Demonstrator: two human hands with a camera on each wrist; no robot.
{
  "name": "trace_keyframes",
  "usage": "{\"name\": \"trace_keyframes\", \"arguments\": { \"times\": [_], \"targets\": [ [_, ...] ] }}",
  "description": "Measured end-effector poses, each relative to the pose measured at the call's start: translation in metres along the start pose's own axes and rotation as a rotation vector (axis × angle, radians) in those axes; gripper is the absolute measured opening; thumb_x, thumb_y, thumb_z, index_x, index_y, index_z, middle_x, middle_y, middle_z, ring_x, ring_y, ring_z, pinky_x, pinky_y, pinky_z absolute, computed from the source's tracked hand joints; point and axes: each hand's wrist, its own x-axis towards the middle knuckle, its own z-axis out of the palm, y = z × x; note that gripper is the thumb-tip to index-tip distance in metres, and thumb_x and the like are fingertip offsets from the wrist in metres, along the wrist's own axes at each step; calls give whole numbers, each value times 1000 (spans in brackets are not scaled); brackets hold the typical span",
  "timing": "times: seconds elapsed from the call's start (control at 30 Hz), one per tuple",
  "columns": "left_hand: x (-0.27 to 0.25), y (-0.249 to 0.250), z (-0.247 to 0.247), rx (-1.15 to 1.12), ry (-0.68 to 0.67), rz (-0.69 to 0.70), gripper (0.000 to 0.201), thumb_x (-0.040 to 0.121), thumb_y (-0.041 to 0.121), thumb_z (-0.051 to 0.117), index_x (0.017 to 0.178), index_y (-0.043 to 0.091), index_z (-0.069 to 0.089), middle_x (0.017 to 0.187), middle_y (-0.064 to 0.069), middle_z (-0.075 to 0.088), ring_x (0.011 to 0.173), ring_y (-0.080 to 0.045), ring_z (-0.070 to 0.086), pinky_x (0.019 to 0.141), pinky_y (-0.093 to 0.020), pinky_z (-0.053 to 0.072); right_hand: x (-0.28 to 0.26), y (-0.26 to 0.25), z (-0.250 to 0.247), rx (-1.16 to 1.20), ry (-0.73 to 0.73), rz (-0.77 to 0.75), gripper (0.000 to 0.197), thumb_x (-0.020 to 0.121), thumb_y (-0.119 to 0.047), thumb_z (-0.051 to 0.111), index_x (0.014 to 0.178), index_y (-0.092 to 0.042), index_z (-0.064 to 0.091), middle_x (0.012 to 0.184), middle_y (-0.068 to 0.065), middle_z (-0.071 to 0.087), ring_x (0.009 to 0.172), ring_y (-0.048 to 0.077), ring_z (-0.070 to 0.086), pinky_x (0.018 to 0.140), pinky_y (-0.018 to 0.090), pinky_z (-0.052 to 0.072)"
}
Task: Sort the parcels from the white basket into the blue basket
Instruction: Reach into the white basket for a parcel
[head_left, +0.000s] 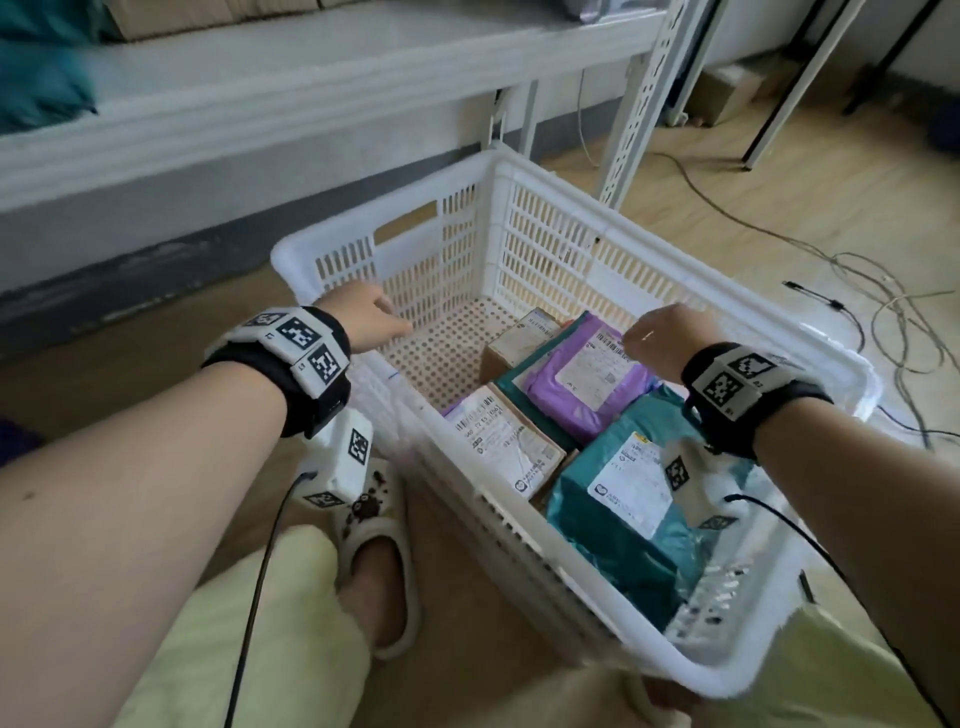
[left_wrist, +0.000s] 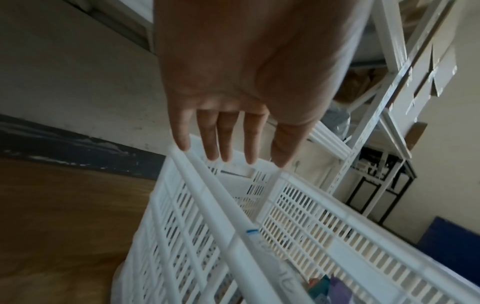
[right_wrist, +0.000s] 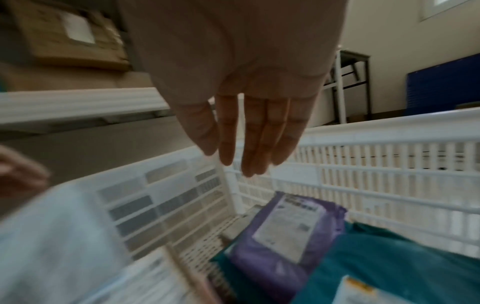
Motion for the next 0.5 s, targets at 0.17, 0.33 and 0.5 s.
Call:
{"name": "trace_keyframes", "arguments": {
  "times": [0.17, 0.33, 0.5],
  "targets": [
    [-71, -21, -43, -66, 201, -38, 5, 89, 21, 59, 93, 20, 61, 89, 0, 53, 86, -19, 50, 77, -25, 39, -72, -76, 16, 88, -186, -289, 31, 92, -35, 54, 104, -11, 68, 104, 8, 68, 91, 22, 64, 86, 34, 53],
    [-120, -91, -85, -6, 214, -252, 13, 87, 23, 61, 83, 13, 55, 88, -10, 54, 80, -23, 52, 73, -28, 40, -87, -147, 43, -143, -193, -384, 47, 93, -37, 54, 130, -8, 55, 125, 9, 60, 112, 27, 58, 93, 33, 49],
    [-157, -181, -96, -12, 223, -563, 47, 87, 30, 62, 121, -2, 57, 126, -17, 58, 112, -31, 56, 87, -33, 43, -84, -174, 57, -165, -53, -312, 28, 91, -11, 49, 117, -6, 59, 113, 13, 63, 100, 29, 62, 77, 32, 50]
  ]
}}
